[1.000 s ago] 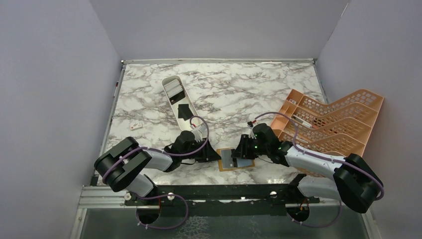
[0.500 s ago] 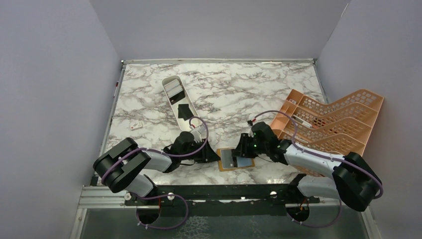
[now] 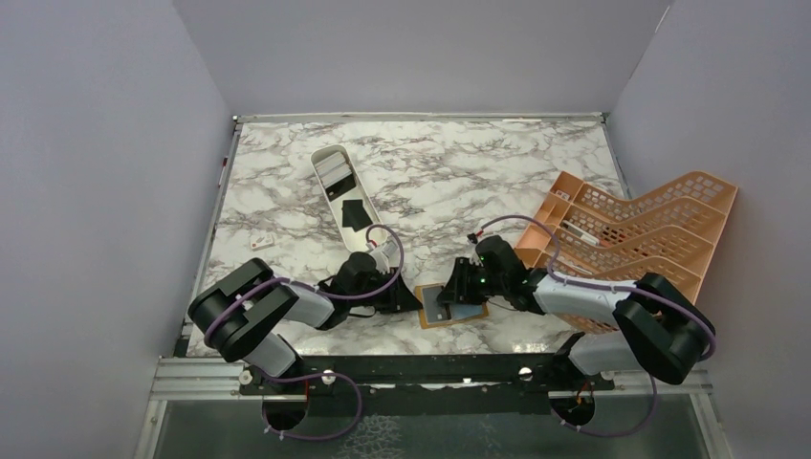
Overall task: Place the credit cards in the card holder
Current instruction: Insert the credit card into the card holder, then pick up the credit card from the storage box.
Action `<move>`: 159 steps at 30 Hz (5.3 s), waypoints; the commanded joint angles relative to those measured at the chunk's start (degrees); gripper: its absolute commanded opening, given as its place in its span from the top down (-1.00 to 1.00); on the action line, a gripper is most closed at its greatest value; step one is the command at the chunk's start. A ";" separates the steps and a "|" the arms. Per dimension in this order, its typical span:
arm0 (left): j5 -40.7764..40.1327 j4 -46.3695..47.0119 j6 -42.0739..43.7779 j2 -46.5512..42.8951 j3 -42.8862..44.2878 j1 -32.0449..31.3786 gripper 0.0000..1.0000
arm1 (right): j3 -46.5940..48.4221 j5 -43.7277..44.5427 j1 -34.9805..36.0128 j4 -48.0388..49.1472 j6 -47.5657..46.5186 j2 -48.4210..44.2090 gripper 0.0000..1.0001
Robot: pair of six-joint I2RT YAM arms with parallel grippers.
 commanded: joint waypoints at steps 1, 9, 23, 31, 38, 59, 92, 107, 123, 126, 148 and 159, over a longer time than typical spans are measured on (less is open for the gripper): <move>0.27 1.10 1.33 0.94 1.23 -0.46 0.56 | -2.42 -4.14 0.30 7.82 2.72 1.59 0.20; 0.10 1.05 1.13 -0.38 0.44 -0.42 0.59 | -3.99 -7.52 0.56 13.23 4.67 2.24 0.20; -8.77 -15.52 3.92 -18.42 0.14 -0.45 0.33 | -1.36 2.43 0.74 -7.90 -0.69 -13.73 0.15; -22.34 -41.91 17.87 -25.49 13.62 -0.38 0.06 | -0.65 6.92 0.74 -15.81 -3.45 -21.67 0.11; -35.65 -62.51 37.20 -21.55 34.43 0.35 -0.10 | -0.56 8.38 0.74 -19.32 -5.64 -27.91 0.08; -35.57 -57.21 79.71 1.13 53.87 22.28 -0.16 | -0.12 7.08 0.74 -23.12 -6.23 -36.01 0.08; -40.89 -46.84 91.87 25.08 62.18 26.52 -0.09 | 2.29 9.64 0.74 -27.56 -6.58 -37.90 0.08; -43.40 -44.81 94.59 25.41 61.61 26.56 0.37 | 2.92 9.66 0.74 -27.83 -6.58 -37.05 0.08; -43.67 -47.25 94.87 24.23 65.15 26.43 0.54 | 2.02 8.68 0.74 -25.16 -6.59 -35.09 0.07; -43.56 -47.70 94.85 24.01 65.18 26.42 0.57 | 1.74 8.53 0.74 -25.01 -6.49 -35.07 0.07; -37.95 -61.47 67.89 6.91 65.12 21.38 1.00 | -1.17 6.36 0.74 -22.70 -3.06 -35.51 0.07; -4.46 -55.40 37.60 -5.44 55.96 20.37 1.00 | -0.90 12.95 0.74 -29.41 1.89 -35.92 0.07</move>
